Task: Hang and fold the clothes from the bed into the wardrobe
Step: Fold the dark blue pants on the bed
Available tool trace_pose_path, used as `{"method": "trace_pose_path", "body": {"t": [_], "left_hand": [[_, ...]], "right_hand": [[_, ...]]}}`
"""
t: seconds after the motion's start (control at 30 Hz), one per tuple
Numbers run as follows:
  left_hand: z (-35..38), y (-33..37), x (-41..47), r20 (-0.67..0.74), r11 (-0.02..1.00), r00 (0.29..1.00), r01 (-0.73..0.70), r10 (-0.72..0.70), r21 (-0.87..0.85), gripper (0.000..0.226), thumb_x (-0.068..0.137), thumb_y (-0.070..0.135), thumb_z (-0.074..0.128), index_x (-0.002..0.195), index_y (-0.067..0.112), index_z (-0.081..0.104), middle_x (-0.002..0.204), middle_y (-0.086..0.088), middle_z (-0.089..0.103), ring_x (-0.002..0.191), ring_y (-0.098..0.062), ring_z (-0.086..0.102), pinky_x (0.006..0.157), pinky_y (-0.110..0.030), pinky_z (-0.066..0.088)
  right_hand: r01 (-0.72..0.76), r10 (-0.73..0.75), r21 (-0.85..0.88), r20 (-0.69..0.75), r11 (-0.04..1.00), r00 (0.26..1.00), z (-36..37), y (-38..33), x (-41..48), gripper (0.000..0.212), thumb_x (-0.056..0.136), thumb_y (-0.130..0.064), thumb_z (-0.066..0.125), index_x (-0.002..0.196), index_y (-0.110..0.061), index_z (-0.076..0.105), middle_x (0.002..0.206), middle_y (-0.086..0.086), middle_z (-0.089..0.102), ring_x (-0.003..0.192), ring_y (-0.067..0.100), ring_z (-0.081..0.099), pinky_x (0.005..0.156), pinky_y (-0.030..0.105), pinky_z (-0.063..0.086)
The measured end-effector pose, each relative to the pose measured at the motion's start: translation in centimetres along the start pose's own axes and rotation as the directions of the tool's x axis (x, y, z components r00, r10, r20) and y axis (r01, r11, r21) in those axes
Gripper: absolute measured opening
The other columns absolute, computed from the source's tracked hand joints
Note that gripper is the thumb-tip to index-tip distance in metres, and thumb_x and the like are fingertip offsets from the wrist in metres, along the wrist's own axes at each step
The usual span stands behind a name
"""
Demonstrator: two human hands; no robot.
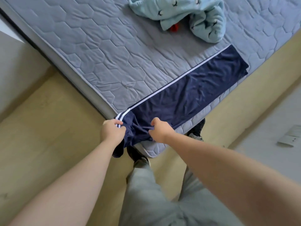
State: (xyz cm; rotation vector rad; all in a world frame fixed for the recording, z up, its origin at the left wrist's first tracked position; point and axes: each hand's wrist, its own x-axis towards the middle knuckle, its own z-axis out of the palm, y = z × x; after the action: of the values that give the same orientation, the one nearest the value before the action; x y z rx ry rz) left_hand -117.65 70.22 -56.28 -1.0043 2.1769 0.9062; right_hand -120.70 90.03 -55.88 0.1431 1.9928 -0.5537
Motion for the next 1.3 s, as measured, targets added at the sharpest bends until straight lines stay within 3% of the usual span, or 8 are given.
{"method": "trace_pose_path", "body": {"t": [0.23,0.43,0.53,0.6,0.73,0.9,1.07,1.3], "left_hand": [[6.2,8.3,6.6,-0.218,0.957,0.976,0.077,-0.015,0.279,0.026,0.078,0.0,0.055,0.094,0.02,0.062,0.125,-0.006,0.047,0.082,-0.028,0.051,0.075,-0.03,0.039],[15.2,15.1,9.7,-0.089,0.808,0.982,0.186,-0.164,0.56,0.04,0.084,0.011,0.058,0.124,0.014,0.054,0.129,-0.013,0.04,0.106,-0.044,0.055,0.088,-0.044,0.047],[21.2,19.4,9.1,-0.097,0.562,0.967,0.217,-0.236,0.798,0.061,0.083,0.023,0.059,0.139,0.014,0.037,0.149,-0.014,0.027,0.124,-0.05,0.044,0.096,-0.053,0.044],[25.3,21.4,8.3,-0.031,0.373,0.998,0.052,-0.061,0.926,0.061,0.083,0.033,0.058,0.138,0.015,0.038,0.15,-0.015,0.03,0.129,-0.045,0.039,0.101,-0.056,0.039],[32.4,22.6,5.3,0.344,0.25,0.914,-0.392,0.215,0.885,0.023,0.086,0.038,0.058,0.099,0.023,0.047,0.104,0.0,0.054,0.094,-0.022,0.055,0.076,-0.036,0.039],[36.3,22.2,4.0,0.403,0.264,0.91,-0.415,0.099,0.871,0.023,0.098,0.044,0.046,0.101,0.021,0.044,0.106,0.0,0.059,0.095,-0.021,0.06,0.069,-0.033,0.034],[36.2,21.9,4.3,0.463,0.143,0.88,-0.474,0.106,0.869,0.025,0.085,0.008,0.056,0.091,0.02,0.035,0.101,0.001,0.061,0.09,-0.018,0.063,0.065,-0.03,0.035],[36.6,21.2,3.9,0.601,0.092,0.78,-0.621,0.176,0.779,0.016,0.094,0.021,0.052,0.09,0.022,0.036,0.099,0.002,0.063,0.09,-0.019,0.063,0.068,-0.032,0.032]], "right_hand": [[-0.243,0.285,0.192,-0.229,0.951,0.931,-13.9,14.5,10.5,0.027,0.093,-0.022,0.048,0.119,-0.013,0.048,0.122,0.013,0.057,0.099,0.029,0.052,0.076,0.029,0.038],[-0.304,0.447,0.415,-0.309,0.857,0.839,-23.7,24.5,16.1,0.031,0.095,-0.02,0.046,0.125,-0.012,0.045,0.128,0.013,0.054,0.106,0.03,0.052,0.078,0.031,0.037],[-0.274,0.547,0.588,-0.353,0.761,0.76,-28.0,28.5,18.8,0.032,0.097,-0.021,0.048,0.127,-0.009,0.045,0.129,0.013,0.054,0.104,0.028,0.053,0.08,0.032,0.04],[-0.242,0.595,0.667,-0.37,0.705,0.714,-30.7,31.0,20.6,0.031,0.098,-0.022,0.048,0.125,-0.009,0.045,0.127,0.011,0.055,0.114,0.03,0.055,0.091,0.034,0.044],[-0.236,0.635,0.726,-0.338,0.645,0.694,-33.6,35.2,23.3,0.028,0.099,-0.028,0.047,0.113,-0.005,0.054,0.111,0.011,0.061,0.105,0.03,0.06,0.095,0.04,0.049],[-0.141,0.64,0.831,-0.295,0.539,0.71,-34.6,37.3,24.5,0.023,0.097,-0.034,0.052,0.087,-0.014,0.057,0.082,0.005,0.063,0.072,0.026,0.061,0.074,0.037,0.054],[-0.1,0.656,0.856,-0.308,0.507,0.69,-34.6,38.3,25.0,0.018,0.093,-0.033,0.056,0.084,-0.019,0.051,0.092,0.007,0.068,0.082,0.025,0.066,0.08,0.038,0.056],[-0.122,0.735,0.863,-0.335,0.49,0.589,-33.8,38.5,24.7,0.014,0.099,-0.029,0.047,0.101,-0.016,0.049,0.098,-0.001,0.057,0.089,0.022,0.053,0.079,0.03,0.042]]}}
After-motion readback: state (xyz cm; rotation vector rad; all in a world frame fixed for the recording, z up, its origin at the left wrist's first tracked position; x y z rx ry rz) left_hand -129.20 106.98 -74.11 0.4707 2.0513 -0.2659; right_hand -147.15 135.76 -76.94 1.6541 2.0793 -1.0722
